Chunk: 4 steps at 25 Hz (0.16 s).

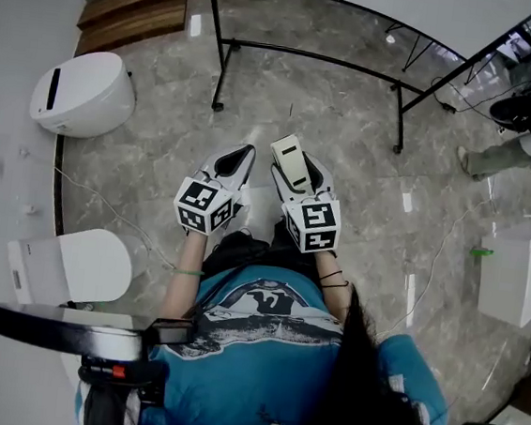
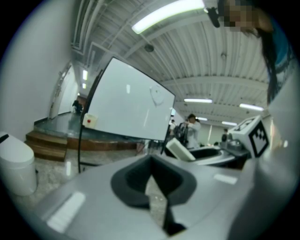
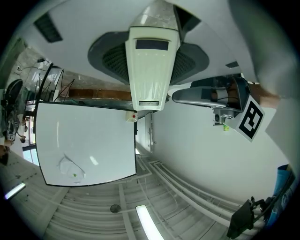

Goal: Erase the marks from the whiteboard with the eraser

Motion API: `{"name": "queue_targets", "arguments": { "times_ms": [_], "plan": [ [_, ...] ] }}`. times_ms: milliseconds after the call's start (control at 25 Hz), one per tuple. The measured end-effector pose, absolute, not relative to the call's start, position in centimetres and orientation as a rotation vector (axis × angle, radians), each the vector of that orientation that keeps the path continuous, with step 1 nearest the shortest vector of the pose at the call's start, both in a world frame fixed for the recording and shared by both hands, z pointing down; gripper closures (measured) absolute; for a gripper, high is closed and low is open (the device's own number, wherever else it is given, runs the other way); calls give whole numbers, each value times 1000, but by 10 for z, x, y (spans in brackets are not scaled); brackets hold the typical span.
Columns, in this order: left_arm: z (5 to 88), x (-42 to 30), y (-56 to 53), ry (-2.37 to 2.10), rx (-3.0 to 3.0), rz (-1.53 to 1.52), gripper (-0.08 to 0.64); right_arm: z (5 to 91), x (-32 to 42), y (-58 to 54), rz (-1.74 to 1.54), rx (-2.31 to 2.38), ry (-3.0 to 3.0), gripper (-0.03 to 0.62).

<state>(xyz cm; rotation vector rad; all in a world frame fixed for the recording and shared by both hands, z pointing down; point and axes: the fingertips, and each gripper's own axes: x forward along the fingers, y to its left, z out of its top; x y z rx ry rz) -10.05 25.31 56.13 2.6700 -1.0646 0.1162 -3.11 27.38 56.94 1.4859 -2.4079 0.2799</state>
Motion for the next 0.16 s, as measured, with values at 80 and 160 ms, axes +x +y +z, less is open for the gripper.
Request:
{"name": "queue_targets", "arguments": {
  "times_ms": [80,160],
  "plan": [
    [560,-96,249,-1049,2684,111,560,570,-27,270,273,1497,-2398,328],
    [559,-93,246,-1034,2700,105,560,570,-24,267,264,1507,-2389,328]
  ]
}}
